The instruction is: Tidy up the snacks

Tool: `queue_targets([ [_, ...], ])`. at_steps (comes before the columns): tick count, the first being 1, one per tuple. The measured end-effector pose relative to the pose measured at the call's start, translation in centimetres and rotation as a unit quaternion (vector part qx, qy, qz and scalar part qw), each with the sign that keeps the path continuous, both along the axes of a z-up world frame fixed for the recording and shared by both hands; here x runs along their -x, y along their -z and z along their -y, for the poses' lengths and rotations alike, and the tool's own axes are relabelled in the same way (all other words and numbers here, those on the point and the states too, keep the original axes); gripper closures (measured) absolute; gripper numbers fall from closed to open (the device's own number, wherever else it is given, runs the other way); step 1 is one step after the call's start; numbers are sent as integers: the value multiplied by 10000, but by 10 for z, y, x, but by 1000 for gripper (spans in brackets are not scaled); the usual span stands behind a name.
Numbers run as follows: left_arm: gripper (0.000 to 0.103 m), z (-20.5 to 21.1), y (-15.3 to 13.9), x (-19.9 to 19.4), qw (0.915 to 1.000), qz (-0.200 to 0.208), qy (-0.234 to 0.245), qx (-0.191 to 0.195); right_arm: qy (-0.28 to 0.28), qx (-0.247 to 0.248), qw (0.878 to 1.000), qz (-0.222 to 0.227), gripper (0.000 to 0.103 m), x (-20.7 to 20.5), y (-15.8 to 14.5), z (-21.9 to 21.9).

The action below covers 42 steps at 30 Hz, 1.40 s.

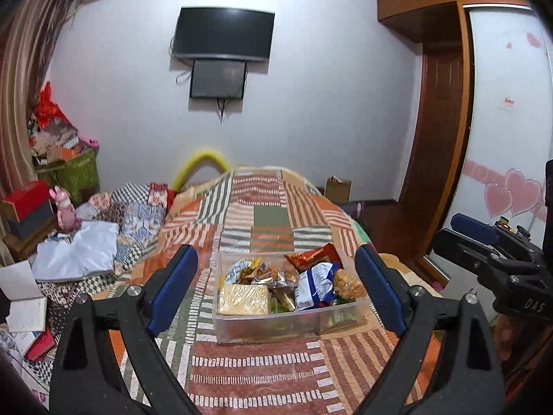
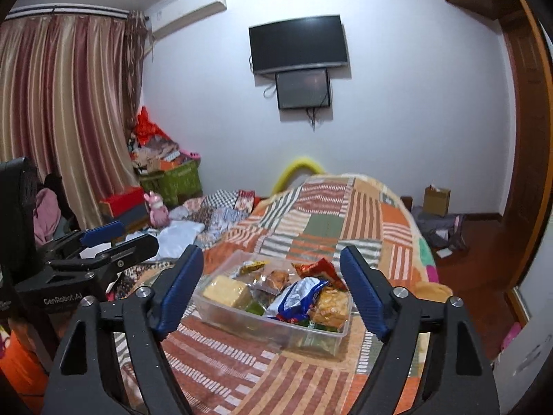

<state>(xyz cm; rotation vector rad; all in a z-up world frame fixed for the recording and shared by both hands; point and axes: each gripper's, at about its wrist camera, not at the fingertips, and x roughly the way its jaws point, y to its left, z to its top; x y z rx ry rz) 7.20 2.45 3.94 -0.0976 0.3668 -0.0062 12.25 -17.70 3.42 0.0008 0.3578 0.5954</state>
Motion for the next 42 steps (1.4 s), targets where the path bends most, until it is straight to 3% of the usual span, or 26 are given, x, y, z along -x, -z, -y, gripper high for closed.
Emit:
queue_targets([
  [5, 2, 8, -8, 18, 9998, 201, -63, -67, 196, -26, 9997, 131, 15, 11, -2, 3],
  [7, 1, 9, -9, 22, 9997, 242, -74, -61, 385, -11, 9991, 173, 4, 13, -1, 4],
  [9, 1, 8, -8, 25, 9997, 235, -74, -45, 552, 21, 9982, 246, 2, 18, 2, 6],
  [18, 1, 13, -3, 29, 9997, 181, -122, -62, 778, 143, 9966, 213, 2, 22, 10, 6],
  [42, 0, 17, 6, 27, 9999, 70, -60, -83, 727, 52, 9972, 148, 2, 32, 16, 12],
])
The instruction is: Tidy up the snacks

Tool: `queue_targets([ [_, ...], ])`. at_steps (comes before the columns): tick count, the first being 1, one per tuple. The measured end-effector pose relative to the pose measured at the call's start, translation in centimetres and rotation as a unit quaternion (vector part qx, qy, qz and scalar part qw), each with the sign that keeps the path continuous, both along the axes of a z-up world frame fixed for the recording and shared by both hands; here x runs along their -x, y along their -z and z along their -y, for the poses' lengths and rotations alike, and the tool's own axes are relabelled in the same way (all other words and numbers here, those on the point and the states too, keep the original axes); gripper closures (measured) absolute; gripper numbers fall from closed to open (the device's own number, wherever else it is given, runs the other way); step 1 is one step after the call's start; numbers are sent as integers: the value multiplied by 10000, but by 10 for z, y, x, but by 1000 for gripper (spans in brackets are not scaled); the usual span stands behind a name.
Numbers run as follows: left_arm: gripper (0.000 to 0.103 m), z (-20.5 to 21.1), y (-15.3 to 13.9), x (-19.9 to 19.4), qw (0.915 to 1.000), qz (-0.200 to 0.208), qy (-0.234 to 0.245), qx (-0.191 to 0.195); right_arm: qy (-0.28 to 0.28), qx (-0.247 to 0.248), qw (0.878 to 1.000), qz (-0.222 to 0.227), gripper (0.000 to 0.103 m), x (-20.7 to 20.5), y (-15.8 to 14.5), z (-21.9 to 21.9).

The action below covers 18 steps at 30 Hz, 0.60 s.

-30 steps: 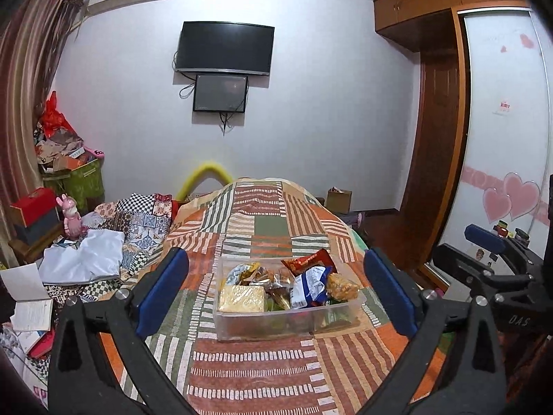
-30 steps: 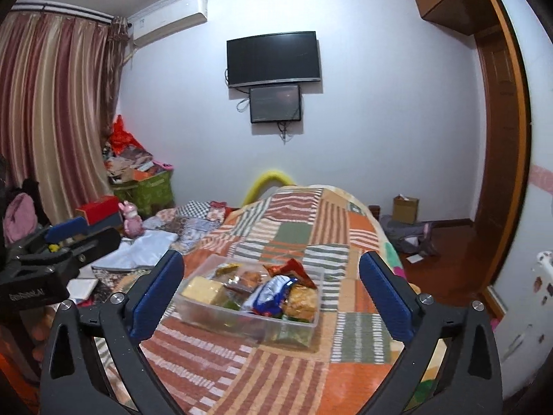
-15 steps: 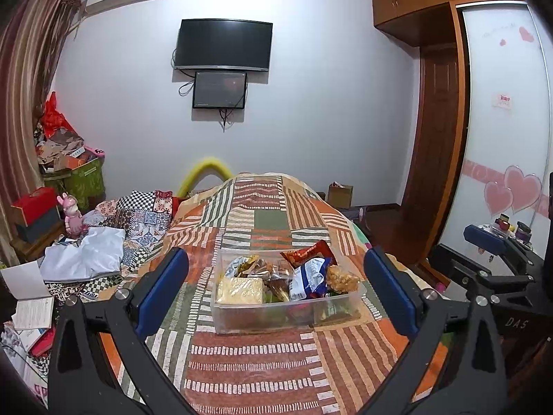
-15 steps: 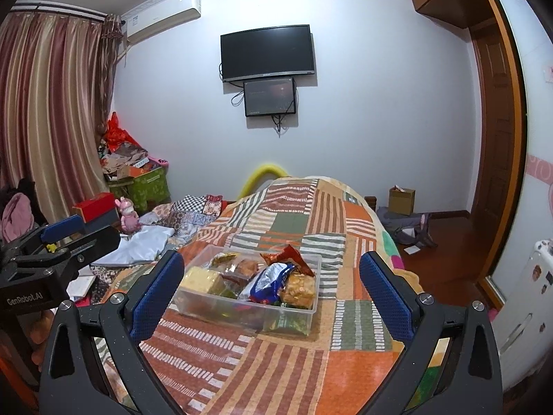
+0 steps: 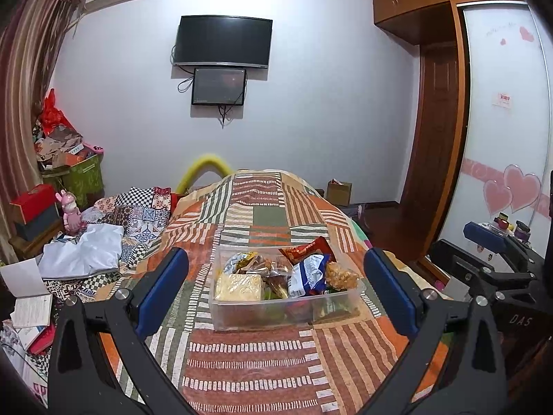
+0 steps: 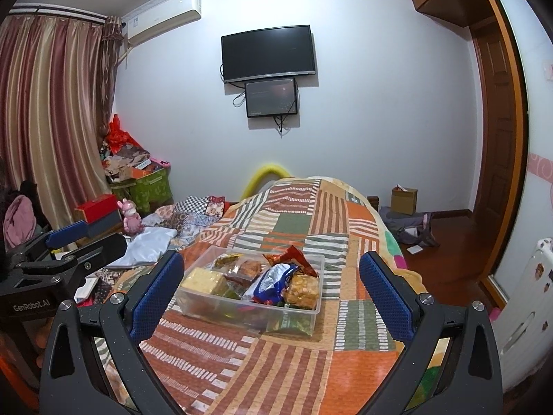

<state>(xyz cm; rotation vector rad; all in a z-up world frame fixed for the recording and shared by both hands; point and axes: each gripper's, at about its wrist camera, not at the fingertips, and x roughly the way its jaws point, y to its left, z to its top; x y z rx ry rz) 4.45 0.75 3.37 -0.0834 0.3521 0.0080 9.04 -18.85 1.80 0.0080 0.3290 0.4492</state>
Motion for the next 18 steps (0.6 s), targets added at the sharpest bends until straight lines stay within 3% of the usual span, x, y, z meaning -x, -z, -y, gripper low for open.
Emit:
queue_targets([
  [18, 0, 1, 2, -1, 10000, -48, 13, 26, -28, -6, 10000, -23, 2, 2, -2, -1],
])
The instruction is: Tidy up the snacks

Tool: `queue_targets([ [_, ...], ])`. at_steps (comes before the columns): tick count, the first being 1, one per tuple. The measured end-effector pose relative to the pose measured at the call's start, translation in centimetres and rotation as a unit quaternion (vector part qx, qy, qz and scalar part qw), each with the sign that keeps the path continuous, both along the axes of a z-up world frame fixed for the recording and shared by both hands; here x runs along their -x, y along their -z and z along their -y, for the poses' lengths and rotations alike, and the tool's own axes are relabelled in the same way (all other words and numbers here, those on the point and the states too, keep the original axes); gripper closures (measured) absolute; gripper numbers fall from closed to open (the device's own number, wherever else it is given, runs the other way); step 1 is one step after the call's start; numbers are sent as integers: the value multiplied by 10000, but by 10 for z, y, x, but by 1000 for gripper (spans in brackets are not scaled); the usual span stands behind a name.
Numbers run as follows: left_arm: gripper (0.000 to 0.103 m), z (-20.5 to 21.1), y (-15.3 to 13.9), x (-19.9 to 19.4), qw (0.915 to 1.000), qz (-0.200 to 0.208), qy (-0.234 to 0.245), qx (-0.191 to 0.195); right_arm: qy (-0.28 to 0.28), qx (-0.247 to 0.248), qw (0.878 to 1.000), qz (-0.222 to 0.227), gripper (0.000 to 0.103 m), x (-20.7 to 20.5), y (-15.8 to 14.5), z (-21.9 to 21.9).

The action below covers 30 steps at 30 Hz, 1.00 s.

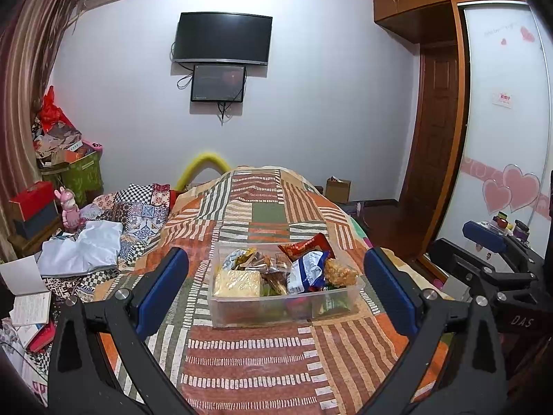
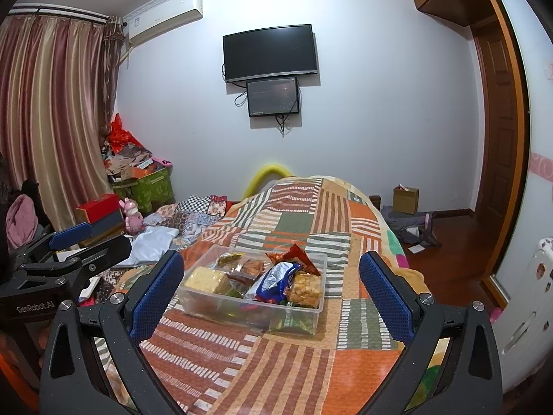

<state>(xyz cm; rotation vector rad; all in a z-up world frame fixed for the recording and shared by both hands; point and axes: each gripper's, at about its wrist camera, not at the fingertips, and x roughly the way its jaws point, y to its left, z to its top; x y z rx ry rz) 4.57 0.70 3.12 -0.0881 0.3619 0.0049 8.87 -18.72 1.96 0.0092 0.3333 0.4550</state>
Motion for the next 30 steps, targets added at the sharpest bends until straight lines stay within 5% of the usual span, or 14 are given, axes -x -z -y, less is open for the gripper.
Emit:
queue_targets([
  [30, 0, -2, -6, 5, 9999, 40, 85, 40, -23, -62, 10000, -18, 1, 1, -4, -1],
])
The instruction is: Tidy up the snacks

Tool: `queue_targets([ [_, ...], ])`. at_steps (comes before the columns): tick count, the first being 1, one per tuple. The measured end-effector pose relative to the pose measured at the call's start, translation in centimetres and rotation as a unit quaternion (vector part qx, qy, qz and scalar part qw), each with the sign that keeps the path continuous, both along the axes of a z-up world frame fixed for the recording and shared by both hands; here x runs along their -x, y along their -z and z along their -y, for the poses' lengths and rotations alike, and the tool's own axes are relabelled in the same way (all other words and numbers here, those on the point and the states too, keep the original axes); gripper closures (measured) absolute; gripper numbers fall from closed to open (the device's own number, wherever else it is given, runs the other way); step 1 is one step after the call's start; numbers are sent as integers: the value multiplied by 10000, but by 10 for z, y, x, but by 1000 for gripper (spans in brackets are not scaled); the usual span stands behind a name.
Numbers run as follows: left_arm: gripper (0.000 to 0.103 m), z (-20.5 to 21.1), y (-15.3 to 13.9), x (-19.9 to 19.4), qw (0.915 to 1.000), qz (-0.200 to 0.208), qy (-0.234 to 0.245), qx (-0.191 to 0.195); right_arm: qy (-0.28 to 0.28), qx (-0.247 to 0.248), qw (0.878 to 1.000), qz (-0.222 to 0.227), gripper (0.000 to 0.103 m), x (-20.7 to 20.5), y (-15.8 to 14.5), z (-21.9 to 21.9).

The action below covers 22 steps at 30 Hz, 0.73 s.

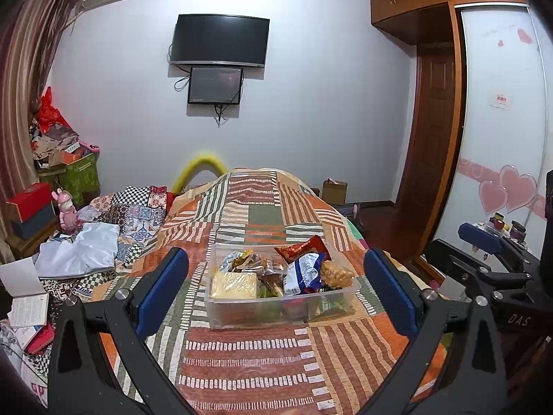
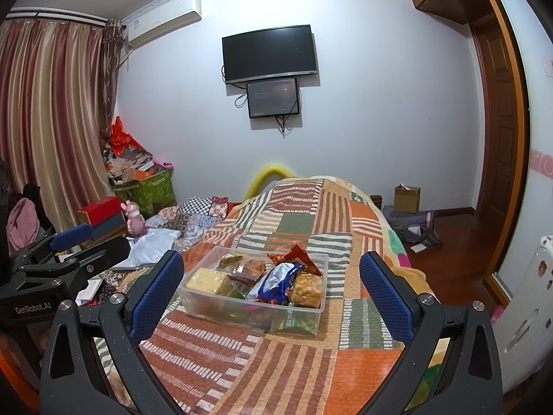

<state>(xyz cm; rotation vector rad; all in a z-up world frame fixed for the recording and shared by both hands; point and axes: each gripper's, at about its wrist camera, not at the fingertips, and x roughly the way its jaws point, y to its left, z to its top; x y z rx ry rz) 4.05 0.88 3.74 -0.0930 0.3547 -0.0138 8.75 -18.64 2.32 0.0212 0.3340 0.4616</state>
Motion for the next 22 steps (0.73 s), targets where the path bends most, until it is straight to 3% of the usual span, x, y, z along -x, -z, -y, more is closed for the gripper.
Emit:
queue_targets([
  [22, 0, 3, 1, -2, 9999, 26, 93, 28, -4, -4, 10000, -28, 1, 0, 1, 1],
])
